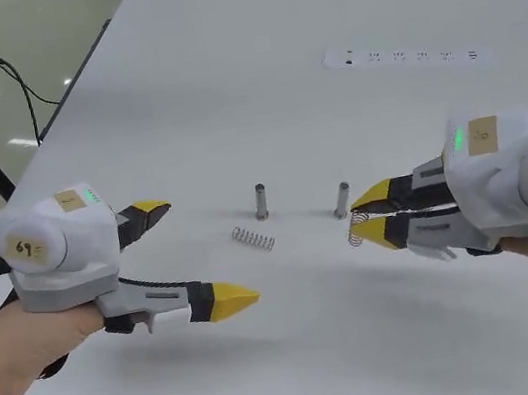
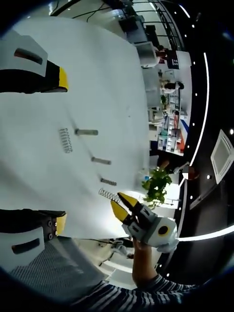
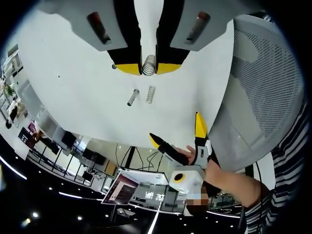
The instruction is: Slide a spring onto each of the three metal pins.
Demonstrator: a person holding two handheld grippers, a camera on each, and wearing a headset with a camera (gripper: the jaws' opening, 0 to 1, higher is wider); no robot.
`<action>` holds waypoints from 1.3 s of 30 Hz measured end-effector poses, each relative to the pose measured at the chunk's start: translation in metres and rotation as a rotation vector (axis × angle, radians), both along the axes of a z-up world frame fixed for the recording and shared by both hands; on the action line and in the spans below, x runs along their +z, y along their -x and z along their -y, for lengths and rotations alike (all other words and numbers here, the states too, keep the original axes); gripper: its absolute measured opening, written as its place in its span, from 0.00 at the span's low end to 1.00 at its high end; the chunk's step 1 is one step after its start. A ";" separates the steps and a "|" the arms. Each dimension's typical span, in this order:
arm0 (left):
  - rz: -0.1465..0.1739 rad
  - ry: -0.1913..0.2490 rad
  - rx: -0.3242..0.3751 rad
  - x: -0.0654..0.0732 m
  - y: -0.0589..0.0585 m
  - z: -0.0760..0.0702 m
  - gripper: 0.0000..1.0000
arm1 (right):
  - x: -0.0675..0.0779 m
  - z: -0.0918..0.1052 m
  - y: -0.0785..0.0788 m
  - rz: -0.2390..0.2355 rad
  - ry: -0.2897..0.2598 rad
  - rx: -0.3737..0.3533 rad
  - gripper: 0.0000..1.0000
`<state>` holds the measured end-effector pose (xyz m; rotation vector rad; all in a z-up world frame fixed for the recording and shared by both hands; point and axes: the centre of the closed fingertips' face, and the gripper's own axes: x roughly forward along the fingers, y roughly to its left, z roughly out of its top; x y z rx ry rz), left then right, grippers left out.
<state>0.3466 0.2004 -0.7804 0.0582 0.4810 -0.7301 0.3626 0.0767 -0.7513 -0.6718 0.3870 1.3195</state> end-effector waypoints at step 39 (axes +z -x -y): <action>-0.016 0.025 0.043 -0.004 0.006 -0.013 0.98 | -0.003 -0.008 -0.080 -0.092 -0.088 -0.260 0.07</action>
